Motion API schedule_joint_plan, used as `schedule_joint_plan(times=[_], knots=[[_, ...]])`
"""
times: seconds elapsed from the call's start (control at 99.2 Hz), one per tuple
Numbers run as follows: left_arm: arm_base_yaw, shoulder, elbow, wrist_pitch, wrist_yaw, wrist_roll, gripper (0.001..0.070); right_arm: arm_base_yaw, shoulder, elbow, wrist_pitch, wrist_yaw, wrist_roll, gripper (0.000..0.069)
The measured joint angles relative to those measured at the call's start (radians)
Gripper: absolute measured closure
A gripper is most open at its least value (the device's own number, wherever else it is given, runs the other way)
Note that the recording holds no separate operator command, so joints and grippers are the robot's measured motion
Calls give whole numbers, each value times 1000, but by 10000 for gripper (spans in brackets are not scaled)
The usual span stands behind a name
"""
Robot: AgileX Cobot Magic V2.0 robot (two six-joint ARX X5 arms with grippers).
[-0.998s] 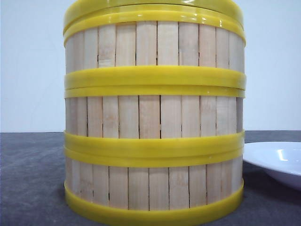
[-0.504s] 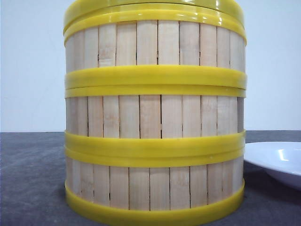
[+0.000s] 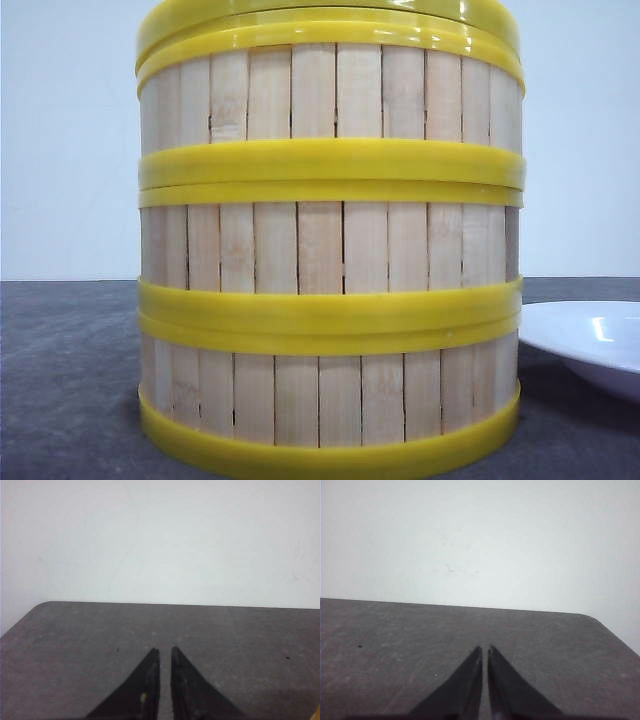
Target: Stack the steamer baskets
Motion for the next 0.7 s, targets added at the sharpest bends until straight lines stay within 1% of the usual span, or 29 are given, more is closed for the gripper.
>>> schedule_joint_plan(times=[0.171, 0.202, 0.292, 0.343, 0.383, 0.413, 0.454, 0.524, 0.595, 0.695], knots=[[0, 0, 0, 0, 0, 1, 695, 0, 0, 0, 0, 0, 0, 674], [0, 0, 0, 0, -2, 12, 695, 0, 0, 0, 0, 0, 0, 674], [0, 0, 0, 5, -8, 74, 695, 0, 0, 0, 0, 0, 0, 674], [5, 0, 0, 27, -6, 76, 695, 0, 0, 0, 0, 0, 0, 674], [20, 0, 0, 59, 9, 65, 695, 0, 0, 0, 0, 0, 0, 674], [39, 0, 0, 79, 34, 48, 695, 0, 0, 0, 0, 0, 0, 674], [71, 0, -3, 93, 88, 32, 695, 0, 0, 0, 0, 0, 0, 674], [129, -12, -53, 139, 229, 28, 695, 0, 0, 0, 0, 0, 0, 674], [192, -32, -154, 187, 374, 34, 695, 0, 0, 0, 0, 0, 0, 674], [303, -82, -340, 303, 515, 16, 695, 0, 0, 0, 0, 0, 0, 674]])
